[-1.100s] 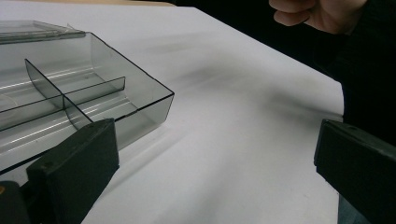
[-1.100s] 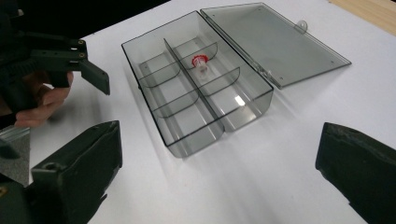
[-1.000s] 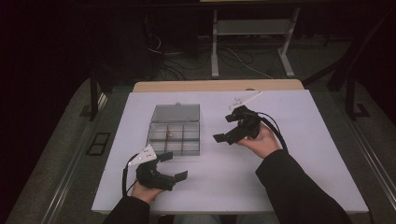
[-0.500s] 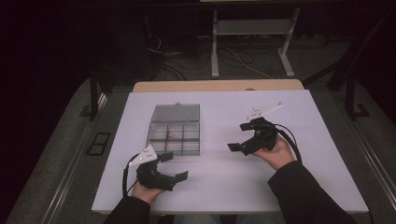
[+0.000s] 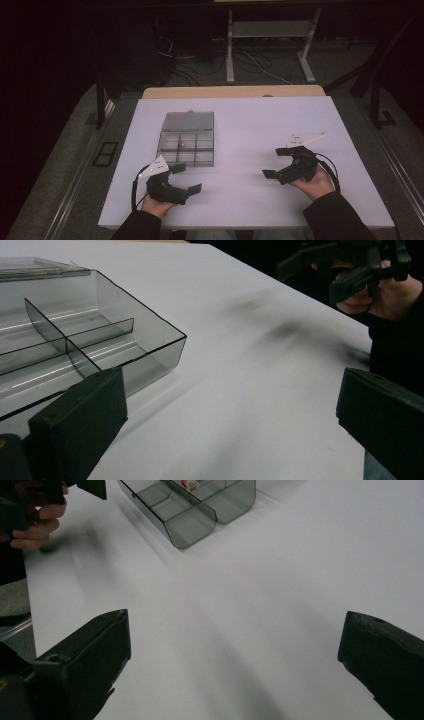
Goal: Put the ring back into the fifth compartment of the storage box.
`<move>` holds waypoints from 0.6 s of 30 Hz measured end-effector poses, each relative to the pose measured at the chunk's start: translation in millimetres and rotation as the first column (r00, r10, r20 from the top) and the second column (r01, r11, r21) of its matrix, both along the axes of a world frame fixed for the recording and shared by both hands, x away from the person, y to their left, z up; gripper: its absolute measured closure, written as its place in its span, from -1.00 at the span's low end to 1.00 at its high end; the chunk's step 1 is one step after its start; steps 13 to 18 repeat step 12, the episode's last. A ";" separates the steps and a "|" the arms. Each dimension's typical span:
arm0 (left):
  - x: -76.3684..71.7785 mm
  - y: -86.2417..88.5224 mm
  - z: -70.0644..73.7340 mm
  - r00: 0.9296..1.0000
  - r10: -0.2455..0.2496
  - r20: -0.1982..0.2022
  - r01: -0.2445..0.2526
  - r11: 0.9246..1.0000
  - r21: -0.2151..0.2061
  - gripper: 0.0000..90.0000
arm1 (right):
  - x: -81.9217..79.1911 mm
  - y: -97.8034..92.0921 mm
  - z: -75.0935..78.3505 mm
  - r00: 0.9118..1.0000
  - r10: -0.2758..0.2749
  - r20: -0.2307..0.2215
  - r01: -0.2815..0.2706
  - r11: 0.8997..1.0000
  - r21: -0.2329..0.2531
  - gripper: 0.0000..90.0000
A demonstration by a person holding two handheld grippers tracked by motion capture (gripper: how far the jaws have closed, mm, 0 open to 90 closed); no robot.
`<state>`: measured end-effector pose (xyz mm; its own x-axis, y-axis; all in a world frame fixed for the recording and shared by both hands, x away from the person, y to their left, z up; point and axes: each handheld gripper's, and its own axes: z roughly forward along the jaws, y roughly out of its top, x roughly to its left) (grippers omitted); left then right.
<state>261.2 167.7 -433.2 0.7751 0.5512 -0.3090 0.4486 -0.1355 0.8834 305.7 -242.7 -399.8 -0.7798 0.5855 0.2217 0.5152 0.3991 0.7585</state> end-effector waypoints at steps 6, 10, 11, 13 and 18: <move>-0.2 -0.1 0.1 1.000 0.001 0.001 -0.001 1.000 0.000 -1.00 | -14.7 -18.9 -11.7 0.999 -0.042 0.003 0.042 0.999 0.014 -1.00; 0.3 0.5 0.1 1.000 -0.001 0.004 0.001 1.000 0.002 -1.00 | -24.9 -29.7 -17.5 0.997 -0.071 0.022 0.070 0.997 0.033 -1.00; 0.2 0.2 0.1 1.000 0.000 0.003 0.000 1.000 0.000 -1.00 | -27.6 -31.9 -18.9 0.997 -0.079 0.022 0.078 0.996 0.036 -1.00; 0.3 0.4 0.2 1.000 -0.003 0.005 0.003 1.000 0.003 -1.00 | -29.7 -34.2 -20.3 0.996 -0.082 0.024 0.081 0.996 0.038 -1.00; 0.3 0.4 0.2 1.000 -0.003 0.005 0.003 1.000 0.003 -1.00 | -29.7 -34.2 -20.3 0.996 -0.082 0.024 0.081 0.996 0.038 -1.00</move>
